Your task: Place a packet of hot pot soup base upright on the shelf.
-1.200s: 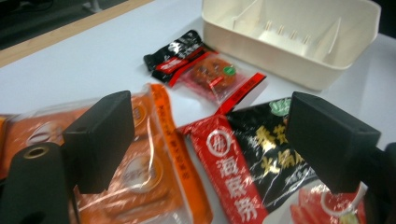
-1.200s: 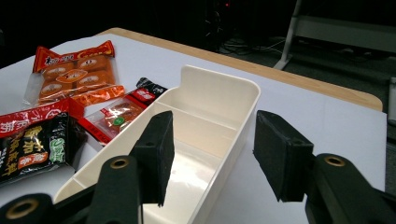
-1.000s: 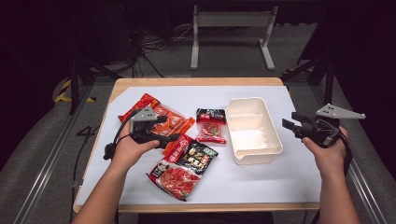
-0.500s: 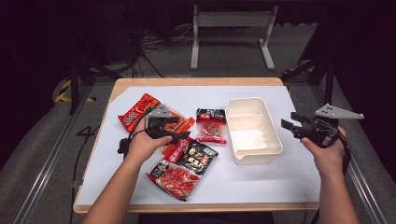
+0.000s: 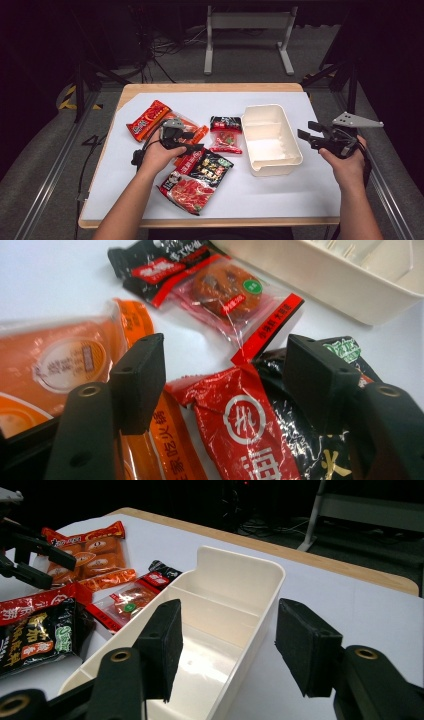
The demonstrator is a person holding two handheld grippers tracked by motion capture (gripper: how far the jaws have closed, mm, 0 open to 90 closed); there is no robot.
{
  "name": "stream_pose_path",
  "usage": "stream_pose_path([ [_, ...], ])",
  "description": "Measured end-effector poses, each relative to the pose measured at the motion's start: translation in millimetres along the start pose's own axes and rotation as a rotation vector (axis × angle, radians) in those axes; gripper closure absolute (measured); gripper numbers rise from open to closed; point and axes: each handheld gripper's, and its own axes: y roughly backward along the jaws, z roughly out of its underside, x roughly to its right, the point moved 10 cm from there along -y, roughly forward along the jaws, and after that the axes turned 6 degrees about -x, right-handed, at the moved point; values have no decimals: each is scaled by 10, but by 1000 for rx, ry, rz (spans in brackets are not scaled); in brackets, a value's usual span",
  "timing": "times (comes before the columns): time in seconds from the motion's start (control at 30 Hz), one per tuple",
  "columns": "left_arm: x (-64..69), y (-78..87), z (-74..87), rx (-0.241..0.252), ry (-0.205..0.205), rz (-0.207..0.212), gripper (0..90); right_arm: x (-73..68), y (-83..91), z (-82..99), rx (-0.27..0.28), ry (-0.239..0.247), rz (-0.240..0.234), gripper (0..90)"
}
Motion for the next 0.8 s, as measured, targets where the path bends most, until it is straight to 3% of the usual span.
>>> stream_pose_path([
  [0.23,-3,-61,73,-37,12,22,350,-5,9,5,2,0,-5,450],
  [0.37,-34,-108,146,-83,10,-15,331,-3,3,17,-4,2,-6,449],
  [0.53,-25,-131,201,-82,61,45,347,7,-10,45,-17,-5,1,449],
  [0.67,-25,-130,212,-91,67,53,359,3,-10,50,-19,0,1,449],
  [0.8,35,-168,288,-159,111,96,445,-4,-16,58,-27,-2,2,449],
])
